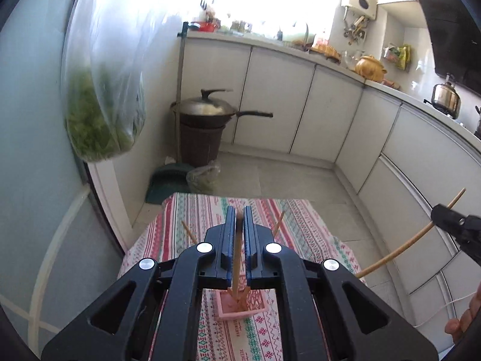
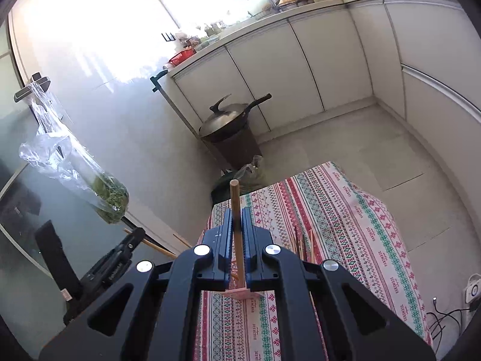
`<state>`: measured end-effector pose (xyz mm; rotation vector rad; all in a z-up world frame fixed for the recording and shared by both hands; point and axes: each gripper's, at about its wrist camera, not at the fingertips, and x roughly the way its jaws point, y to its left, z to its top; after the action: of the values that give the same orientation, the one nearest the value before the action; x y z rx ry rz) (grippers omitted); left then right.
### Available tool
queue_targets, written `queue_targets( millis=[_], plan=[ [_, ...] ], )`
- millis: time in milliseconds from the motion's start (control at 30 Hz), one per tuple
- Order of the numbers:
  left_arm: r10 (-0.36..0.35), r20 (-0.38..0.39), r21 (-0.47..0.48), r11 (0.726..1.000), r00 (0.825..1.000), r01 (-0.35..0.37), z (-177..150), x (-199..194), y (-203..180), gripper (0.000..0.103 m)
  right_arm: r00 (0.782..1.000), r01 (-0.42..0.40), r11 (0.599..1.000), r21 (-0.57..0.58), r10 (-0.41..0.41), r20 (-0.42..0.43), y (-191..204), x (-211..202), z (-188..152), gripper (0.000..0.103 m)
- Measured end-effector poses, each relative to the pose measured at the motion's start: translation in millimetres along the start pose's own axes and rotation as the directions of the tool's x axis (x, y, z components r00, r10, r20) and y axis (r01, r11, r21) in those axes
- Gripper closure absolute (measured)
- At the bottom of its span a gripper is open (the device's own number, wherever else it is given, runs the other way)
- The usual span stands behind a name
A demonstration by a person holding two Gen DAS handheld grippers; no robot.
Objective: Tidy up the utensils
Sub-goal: 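Carry the chopstick with the left tool and insert it into the pink holder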
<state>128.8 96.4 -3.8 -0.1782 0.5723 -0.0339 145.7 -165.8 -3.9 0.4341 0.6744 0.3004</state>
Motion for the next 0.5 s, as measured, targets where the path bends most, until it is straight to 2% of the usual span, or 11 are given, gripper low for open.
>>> queue_targets(
  millis=[33, 100, 167, 300, 500],
  plan=[
    [-0.004, 0.006, -0.012, 1.000, 1.000, 0.004, -0.2, -2.6, 2.4, 0.087, 1.000, -0.004, 1.000, -0.005, 0.004, 0.001, 3.2, 1.1, 1.0, 0.097],
    [0.003, 0.047, -0.044, 0.999, 0.999, -0.001, 3.2, -16.8, 9.0, 0.066, 1.000, -0.007, 1.000, -0.012, 0.007, 0.006, 9.4, 3.1, 3.0, 0.097],
    [0.021, 0.103, -0.072, 0.997, 0.994, -0.014, 7.6, -36.4, 15.6, 0.056, 1.000, -0.004, 1.000, -0.022, 0.005, 0.014, 16.2, 5.8, 4.8, 0.097],
    [0.036, 0.162, -0.113, 0.993, 0.986, -0.018, 14.1, -60.7, 26.8, 0.046, 1.000, 0.008, 0.999, -0.051, -0.008, 0.010, 28.8, 18.4, 4.2, 0.097],
    [0.043, 0.142, -0.122, 0.992, 0.989, -0.025, 12.4, -59.5, 30.7, 0.045, 0.999, 0.039, 0.995, -0.088, -0.041, -0.023, 45.3, 52.5, -7.1, 0.097]
  ],
)
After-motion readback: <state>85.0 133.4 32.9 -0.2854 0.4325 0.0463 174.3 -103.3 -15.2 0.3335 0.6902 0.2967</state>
